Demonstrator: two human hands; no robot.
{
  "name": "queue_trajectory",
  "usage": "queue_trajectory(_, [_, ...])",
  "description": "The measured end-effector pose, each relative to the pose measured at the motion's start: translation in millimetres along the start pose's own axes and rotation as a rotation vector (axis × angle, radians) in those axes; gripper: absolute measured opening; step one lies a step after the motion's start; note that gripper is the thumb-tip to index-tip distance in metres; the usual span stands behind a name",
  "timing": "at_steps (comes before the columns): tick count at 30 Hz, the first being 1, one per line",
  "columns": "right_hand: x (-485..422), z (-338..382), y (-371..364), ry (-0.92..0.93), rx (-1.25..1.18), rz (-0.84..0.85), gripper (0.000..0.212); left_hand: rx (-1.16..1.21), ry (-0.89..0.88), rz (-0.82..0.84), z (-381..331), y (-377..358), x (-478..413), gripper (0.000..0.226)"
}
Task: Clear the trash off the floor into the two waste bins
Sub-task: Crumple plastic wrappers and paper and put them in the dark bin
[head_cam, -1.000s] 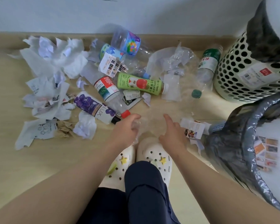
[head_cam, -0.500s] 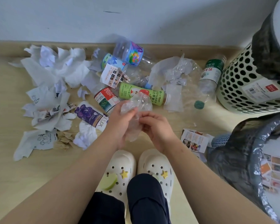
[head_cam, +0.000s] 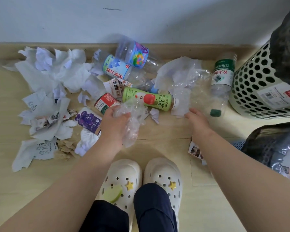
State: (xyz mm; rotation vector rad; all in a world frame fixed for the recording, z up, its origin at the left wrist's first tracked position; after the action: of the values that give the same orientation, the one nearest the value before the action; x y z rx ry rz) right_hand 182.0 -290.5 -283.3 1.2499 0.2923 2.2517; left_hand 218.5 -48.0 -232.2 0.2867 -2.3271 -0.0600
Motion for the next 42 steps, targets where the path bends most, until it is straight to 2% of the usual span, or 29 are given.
queue_trajectory(5, [-11.7,2.6,-1.2,-0.031,0.122,0.004,0.052,-0.058,0.026,0.011,2.2,0.4,-3.3,0.026])
queue_trajectory(9, [-1.7,6.5,-6.5,0.057,0.588,0.073,0.052,-0.074,0.042,0.019,5.7,-0.3,-5.0,0.028])
queue_trajectory(11, [10.4,3.5,-8.3,0.143,0.847,0.051,0.051,-0.062,0.048,0.036,7.4,-1.9,-4.5,0.028])
queue_trajectory(13, [21.2,-2.5,-9.0,0.22,0.926,-0.004,0.046,-0.051,0.044,0.052,8.3,-3.0,-3.7,0.028])
queue_trajectory(21, [45.3,-17.1,-12.7,0.337,0.434,-0.152,0.018,-0.084,-0.003,0.077,13.3,4.4,-1.4,0.029])
queue_trajectory(25, [73.2,4.0,-29.0,0.44,0.268,-0.111,0.011,-0.118,-0.011,0.06,13.2,8.4,3.0,0.038])
queue_trajectory(28, [88.9,15.2,-37.3,0.466,0.165,0.016,0.025,-0.115,-0.035,0.085,8.7,7.9,7.1,0.043])
queue_trajectory(31, [105.0,22.1,-45.2,0.38,-0.244,0.322,0.02,-0.061,-0.009,0.16,9.6,5.2,12.0,0.041])
queue_trajectory(33, [111.8,23.0,-52.4,0.35,-0.371,0.463,0.019,0.019,0.056,0.227,11.8,1.0,18.2,0.031])
queue_trajectory(36, [117.2,16.6,-62.3,0.271,-0.429,0.576,0.026,0.198,0.152,0.288,13.6,-2.2,23.8,0.015])
queue_trajectory(39, [120.0,6.0,-68.4,0.192,-0.395,0.641,0.029,0.22,0.155,0.292,18.2,1.9,20.6,0.033])
queue_trajectory(42, [124.6,-0.6,-72.6,0.205,-0.218,0.639,0.018,0.076,0.123,0.256,26.3,6.1,18.8,0.043])
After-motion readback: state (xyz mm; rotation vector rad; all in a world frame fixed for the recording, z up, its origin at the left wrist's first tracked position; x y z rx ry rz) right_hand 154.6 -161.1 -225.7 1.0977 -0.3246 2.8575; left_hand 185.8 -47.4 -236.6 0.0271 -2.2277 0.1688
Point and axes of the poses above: each hand's wrist, its own x-axis away from the middle knuckle, its own y-axis out of the back of the hand, z = x × y, the point moved 4 cm from there along -x, towards the middle knuckle, and after that the axes turned 1 degree about y, right-handed, at the moved point
